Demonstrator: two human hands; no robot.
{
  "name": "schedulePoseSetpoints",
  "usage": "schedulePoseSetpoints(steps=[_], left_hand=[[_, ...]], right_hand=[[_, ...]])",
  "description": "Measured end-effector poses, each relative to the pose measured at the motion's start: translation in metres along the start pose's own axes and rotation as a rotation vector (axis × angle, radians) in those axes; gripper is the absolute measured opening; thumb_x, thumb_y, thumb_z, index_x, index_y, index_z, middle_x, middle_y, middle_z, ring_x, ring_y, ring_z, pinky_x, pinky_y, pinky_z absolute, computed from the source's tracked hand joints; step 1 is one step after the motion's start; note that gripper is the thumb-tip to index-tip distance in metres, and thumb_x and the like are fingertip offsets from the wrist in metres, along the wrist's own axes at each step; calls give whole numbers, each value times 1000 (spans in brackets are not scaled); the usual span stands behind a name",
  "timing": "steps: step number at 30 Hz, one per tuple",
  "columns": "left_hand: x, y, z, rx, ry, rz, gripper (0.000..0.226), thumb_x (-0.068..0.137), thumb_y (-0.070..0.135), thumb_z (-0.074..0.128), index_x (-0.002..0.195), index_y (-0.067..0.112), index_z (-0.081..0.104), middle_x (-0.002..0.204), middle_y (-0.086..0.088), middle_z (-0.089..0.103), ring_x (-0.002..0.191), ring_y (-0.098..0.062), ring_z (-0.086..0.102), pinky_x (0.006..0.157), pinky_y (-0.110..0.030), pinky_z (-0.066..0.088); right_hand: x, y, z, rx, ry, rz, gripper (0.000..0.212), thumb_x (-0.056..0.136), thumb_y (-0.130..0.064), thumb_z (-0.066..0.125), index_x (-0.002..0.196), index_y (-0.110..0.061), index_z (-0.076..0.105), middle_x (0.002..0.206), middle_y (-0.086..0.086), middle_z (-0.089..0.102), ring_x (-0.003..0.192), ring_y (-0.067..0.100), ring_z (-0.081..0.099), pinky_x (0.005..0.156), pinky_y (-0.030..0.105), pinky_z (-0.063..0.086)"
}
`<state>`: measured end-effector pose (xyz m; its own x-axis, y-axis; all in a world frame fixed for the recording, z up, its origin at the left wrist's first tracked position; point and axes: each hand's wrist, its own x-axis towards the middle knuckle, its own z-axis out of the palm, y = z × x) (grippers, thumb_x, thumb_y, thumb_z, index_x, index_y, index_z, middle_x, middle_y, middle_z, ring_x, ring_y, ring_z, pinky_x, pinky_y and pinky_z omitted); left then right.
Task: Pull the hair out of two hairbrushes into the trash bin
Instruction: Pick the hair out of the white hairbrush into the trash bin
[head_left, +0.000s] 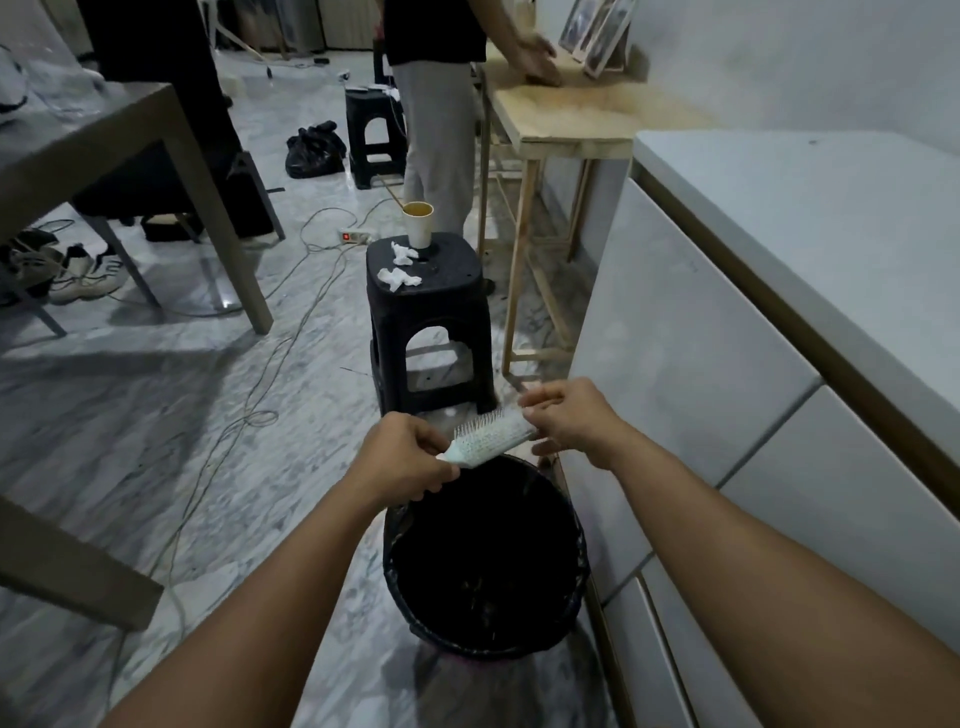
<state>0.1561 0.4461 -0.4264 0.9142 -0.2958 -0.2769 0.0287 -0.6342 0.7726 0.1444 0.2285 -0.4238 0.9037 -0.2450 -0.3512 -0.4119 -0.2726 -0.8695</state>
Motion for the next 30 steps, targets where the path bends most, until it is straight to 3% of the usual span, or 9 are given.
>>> schedulePoseSetpoints(steps=[4, 6, 11, 14, 17, 23, 30], left_hand=[[9, 17, -22, 31, -22, 36, 30, 71, 15, 87, 97, 8, 75, 73, -9, 77, 65, -23, 73, 54, -27, 55], [7, 30, -35, 33, -35, 58, 32, 68, 16, 89, 97, 8, 76, 74, -8, 77, 59, -17, 68, 53, -26, 51], [-14, 85, -61, 29, 14, 169, 26, 69, 12, 88, 90, 7, 75, 77, -13, 76, 59, -17, 68, 57, -32, 56], [-39, 126, -69, 50, 20, 255, 25, 68, 5, 87, 88, 9, 72, 76, -8, 69, 54, -8, 64, 48, -18, 52], [-64, 172, -68, 84, -2, 333, 25, 69, 1, 84, 89, 7, 70, 78, -8, 66, 58, -12, 63, 51, -18, 52], [-111, 268, -27, 99, 5, 509, 19, 68, 0, 85, 82, 4, 73, 65, -4, 67, 49, -5, 62, 46, -12, 49], [-151, 357, 79, 83, -55, 650, 19, 65, -1, 83, 75, 9, 72, 68, -9, 71, 58, -20, 64, 58, -31, 57]], right_hand=[[2, -24, -12, -14, 19, -29, 3, 83, -2, 70, 86, -1, 71, 88, 15, 67, 71, 27, 68, 65, 37, 63], [-3, -41, -23, -38, 28, -42, 8, 80, -2, 73, 86, 3, 72, 84, 16, 68, 69, 26, 69, 66, 37, 63], [-37, -100, -58, -108, 67, -107, 6, 79, -2, 74, 81, 3, 71, 86, 18, 68, 71, 29, 71, 60, 33, 62], [-68, -131, -86, -173, 102, -163, 5, 82, -4, 72, 83, 0, 70, 85, 18, 68, 72, 31, 71, 65, 38, 63], [-102, -151, -125, -263, 157, -210, 7, 82, -5, 72, 87, 0, 72, 85, 21, 70, 73, 34, 73, 68, 42, 62], [-187, -161, -227, -408, 327, -246, 15, 82, -7, 72, 95, 0, 74, 86, 14, 73, 72, 21, 70, 66, 34, 62], [-277, -118, -341, -432, 533, -163, 12, 81, 1, 69, 93, 0, 73, 89, 16, 73, 70, 21, 70, 66, 36, 63]])
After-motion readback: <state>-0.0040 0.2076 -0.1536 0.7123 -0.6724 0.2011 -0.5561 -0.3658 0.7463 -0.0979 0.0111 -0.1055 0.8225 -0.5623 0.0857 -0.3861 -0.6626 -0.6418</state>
